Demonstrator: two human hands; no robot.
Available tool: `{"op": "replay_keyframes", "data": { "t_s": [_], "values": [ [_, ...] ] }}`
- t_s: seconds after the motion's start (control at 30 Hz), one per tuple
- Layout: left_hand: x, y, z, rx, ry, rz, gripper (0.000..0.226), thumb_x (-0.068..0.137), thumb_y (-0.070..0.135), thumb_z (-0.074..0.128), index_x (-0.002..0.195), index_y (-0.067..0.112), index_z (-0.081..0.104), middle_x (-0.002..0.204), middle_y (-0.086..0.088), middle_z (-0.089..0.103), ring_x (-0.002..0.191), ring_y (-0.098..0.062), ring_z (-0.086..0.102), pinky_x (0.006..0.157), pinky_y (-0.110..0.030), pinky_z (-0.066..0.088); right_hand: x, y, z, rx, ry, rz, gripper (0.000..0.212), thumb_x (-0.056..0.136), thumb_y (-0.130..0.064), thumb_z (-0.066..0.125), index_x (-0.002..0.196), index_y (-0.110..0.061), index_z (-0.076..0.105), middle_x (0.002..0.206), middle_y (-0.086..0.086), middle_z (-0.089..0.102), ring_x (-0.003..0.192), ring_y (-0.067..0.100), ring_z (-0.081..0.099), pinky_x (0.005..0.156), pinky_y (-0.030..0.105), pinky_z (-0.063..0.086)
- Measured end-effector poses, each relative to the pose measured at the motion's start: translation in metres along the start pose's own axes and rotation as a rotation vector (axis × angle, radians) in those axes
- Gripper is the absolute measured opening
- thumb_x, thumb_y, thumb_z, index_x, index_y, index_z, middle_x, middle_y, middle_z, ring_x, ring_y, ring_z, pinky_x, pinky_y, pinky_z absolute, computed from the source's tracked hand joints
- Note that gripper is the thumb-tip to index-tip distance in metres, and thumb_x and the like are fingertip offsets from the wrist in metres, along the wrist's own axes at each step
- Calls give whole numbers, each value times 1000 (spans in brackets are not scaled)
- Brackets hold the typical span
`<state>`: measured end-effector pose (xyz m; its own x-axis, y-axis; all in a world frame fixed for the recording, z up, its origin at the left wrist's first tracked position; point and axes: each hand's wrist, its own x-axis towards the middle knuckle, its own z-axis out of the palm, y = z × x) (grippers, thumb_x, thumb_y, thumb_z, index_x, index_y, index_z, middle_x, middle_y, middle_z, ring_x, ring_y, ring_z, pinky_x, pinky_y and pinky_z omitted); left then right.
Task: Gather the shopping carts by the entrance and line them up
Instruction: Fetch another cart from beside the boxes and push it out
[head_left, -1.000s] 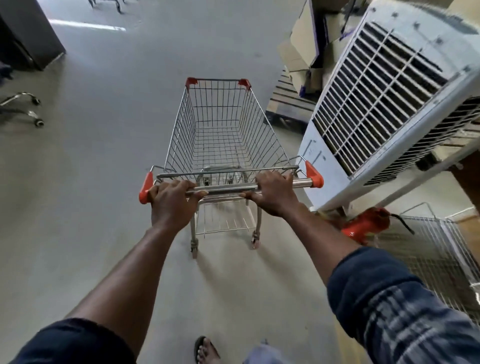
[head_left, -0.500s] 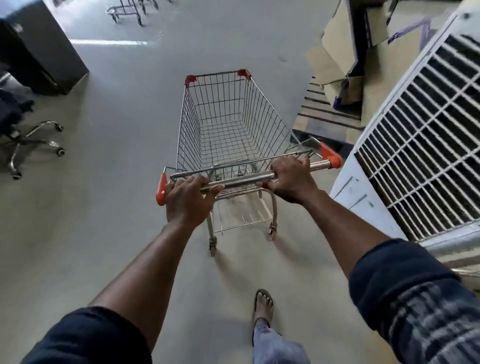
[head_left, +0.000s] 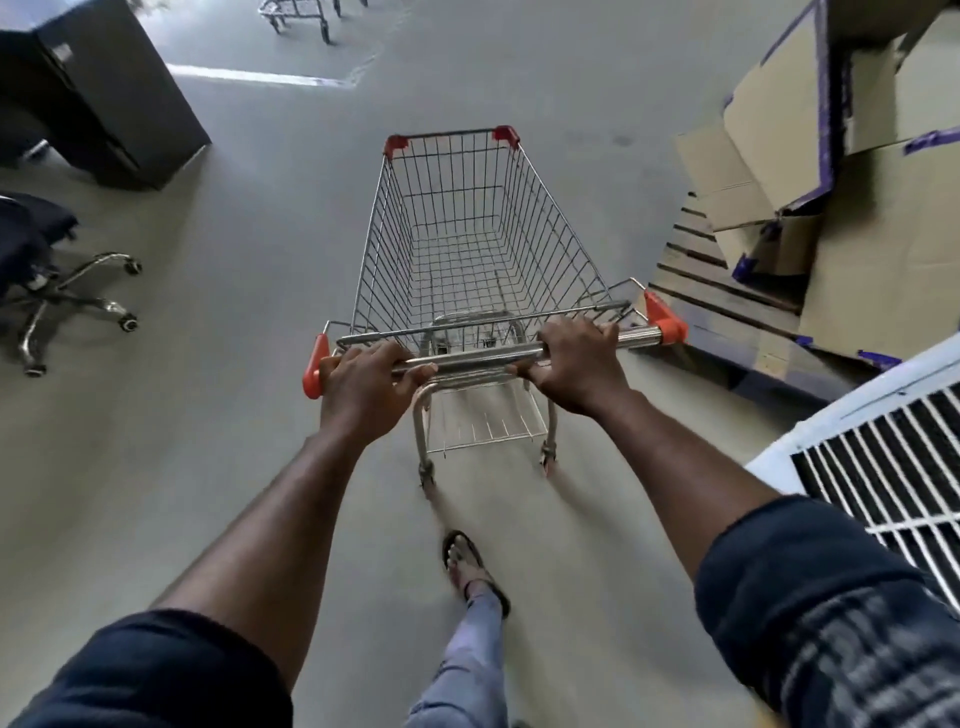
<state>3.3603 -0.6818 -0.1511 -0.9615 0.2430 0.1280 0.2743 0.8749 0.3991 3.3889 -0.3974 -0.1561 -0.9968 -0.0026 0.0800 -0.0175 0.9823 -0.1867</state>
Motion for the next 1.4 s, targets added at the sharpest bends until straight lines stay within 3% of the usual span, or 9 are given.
{"op": "replay_keyframes", "data": {
  "t_s": [0.33, 0.57, 0.77, 0.87, 1.03, 1.2, 1.4],
  "values": [
    [285, -56, 10, -24, -44, 20, 45, 86, 69, 54, 106, 31, 66, 103, 7, 68, 104, -20, 56, 86, -39, 45, 266, 21, 15, -65, -39, 78, 62, 83, -78, 44, 109, -23, 56, 114, -1, 60, 115, 27, 50, 96, 49, 30],
    [430, -44, 45, -37, 44, -30, 43, 88, 64, 55, 105, 26, 66, 104, 6, 68, 103, -22, 54, 86, -39, 45, 433, 85, 14, -105, -73, 10, 56, 81, -76, 48, 105, -26, 56, 109, -1, 62, 111, 27, 54, 92, 47, 34],
    [578, -50, 75, 4, 116, -37, 52, 88, 68, 43, 105, 24, 64, 103, 3, 67, 100, -24, 55, 84, -40, 45, 598, 133, 19, -75, -66, -54, 73, 68, -84, 24, 101, -27, 56, 109, -3, 63, 109, 26, 54, 91, 45, 32],
    [662, -57, 80, -9, 109, -77, 48, 88, 65, 46, 105, 24, 63, 103, 5, 66, 100, -22, 53, 82, -38, 42, 689, 149, 21, -39, -80, -85, 61, 72, -85, 32, 92, -30, 50, 107, -2, 62, 110, 26, 53, 91, 44, 31],
    [794, -66, 84, -59, 32, -157, 40, 88, 62, 52, 105, 27, 63, 103, 9, 63, 101, -18, 50, 84, -34, 36, 832, 175, 24, -5, -107, -116, 81, 61, -89, 18, 97, -28, 56, 107, -3, 63, 112, 25, 53, 95, 45, 31],
    [908, -79, 92, -96, -3, -189, 33, 89, 59, 56, 103, 29, 62, 94, 14, 55, 99, -18, 48, 85, -37, 38, 955, 199, 30, 4, -133, -161, 71, 64, -90, 23, 90, -31, 53, 104, -3, 63, 110, 25, 54, 96, 45, 31],
    [1056, -120, 96, -71, 19, -175, 30, 91, 55, 59, 103, 29, 63, 92, 15, 52, 97, -15, 45, 81, -33, 31, 1105, 207, 49, -41, -92, -186, 64, 73, -89, 31, 89, -30, 51, 100, -5, 61, 105, 24, 55, 90, 43, 31]
  ]
}}
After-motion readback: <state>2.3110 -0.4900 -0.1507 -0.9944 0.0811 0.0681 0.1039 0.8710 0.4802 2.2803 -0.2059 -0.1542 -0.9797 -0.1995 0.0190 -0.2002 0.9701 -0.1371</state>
